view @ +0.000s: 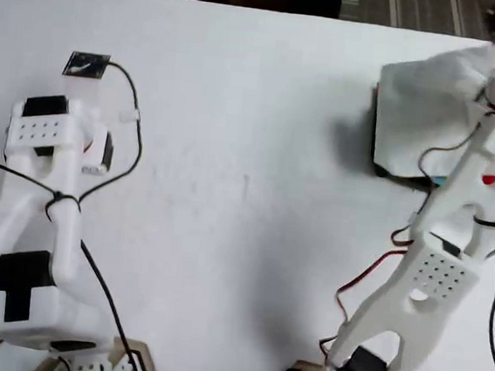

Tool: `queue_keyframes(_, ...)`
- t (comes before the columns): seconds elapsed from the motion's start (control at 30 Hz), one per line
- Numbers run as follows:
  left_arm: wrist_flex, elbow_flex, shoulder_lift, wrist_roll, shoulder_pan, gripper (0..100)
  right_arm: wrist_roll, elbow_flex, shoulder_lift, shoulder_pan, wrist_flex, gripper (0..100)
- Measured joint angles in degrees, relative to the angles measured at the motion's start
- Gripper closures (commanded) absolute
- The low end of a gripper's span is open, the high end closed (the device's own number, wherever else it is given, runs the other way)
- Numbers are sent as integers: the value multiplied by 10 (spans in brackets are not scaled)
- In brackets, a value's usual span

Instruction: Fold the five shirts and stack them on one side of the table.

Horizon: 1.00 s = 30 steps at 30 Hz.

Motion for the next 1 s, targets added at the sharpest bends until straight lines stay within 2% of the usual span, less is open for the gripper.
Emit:
queue_keyframes(0.2, 0, 0, 0, 0, 0, 942, 0, 0, -73, -53, 36, 981)
queue_keyframes(0.37, 0, 0, 0, 0, 0, 942, 0, -1, -112, -47, 38, 981)
queue_keyframes(0.6, 0, 0, 0, 0, 0, 942, 4, -1, -120, -2, 38, 981)
queue_keyframes(0.77, 0, 0, 0, 0, 0, 942, 4, -2, -80, 29, 16, 981)
queue_keyframes(1.0, 0, 0, 0, 0, 0, 942, 4, -1, 11, 32, 18, 981)
